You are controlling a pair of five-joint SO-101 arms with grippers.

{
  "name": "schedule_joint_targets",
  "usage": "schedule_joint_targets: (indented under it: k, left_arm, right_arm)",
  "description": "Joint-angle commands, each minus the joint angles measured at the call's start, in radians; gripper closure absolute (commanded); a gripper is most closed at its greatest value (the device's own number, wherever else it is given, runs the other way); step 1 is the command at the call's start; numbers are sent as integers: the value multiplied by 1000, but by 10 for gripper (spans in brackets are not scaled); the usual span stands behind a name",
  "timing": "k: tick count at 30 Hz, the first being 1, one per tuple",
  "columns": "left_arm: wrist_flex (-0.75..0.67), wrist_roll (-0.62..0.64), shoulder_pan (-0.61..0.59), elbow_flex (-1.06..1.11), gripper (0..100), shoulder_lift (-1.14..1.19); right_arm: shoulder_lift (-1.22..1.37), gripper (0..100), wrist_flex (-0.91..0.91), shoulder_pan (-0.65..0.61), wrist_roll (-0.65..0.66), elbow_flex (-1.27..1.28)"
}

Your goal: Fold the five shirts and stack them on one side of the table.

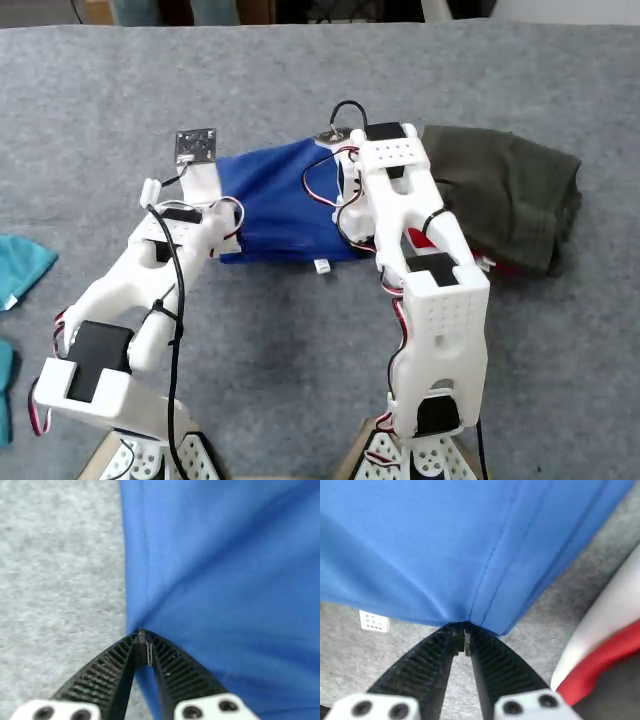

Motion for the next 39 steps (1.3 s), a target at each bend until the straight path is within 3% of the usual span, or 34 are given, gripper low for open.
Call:
schedule_joint_targets:
  k: [1,6,19,22,25,28,33,39]
  left_arm:
    - [114,-86,-41,-31,972,-20]
    - [181,-180,-68,-90,972,-23]
    - [173,-169,-113,-274,970,-256]
    - [141,-114,-117,-318,952,-160]
    - [132,-6,-136,-401,856,0]
    - [213,69,-154,-562,813,170]
    - [399,83,-232,-877,810,445]
    - [532,75,-305,-1118,812,700]
  right_arm:
    - [-31,976,25,9,2,-70]
    - [-110,976,104,8,2,-154]
    - [-200,976,189,9,-5,-259]
    - [-191,973,180,-3,-37,-257]
    - [-151,972,153,-32,-183,-265]
    - [-102,923,155,-75,-288,-265]
    - [-7,743,143,-143,-466,-268]
    - [96,662,29,-141,-499,-268]
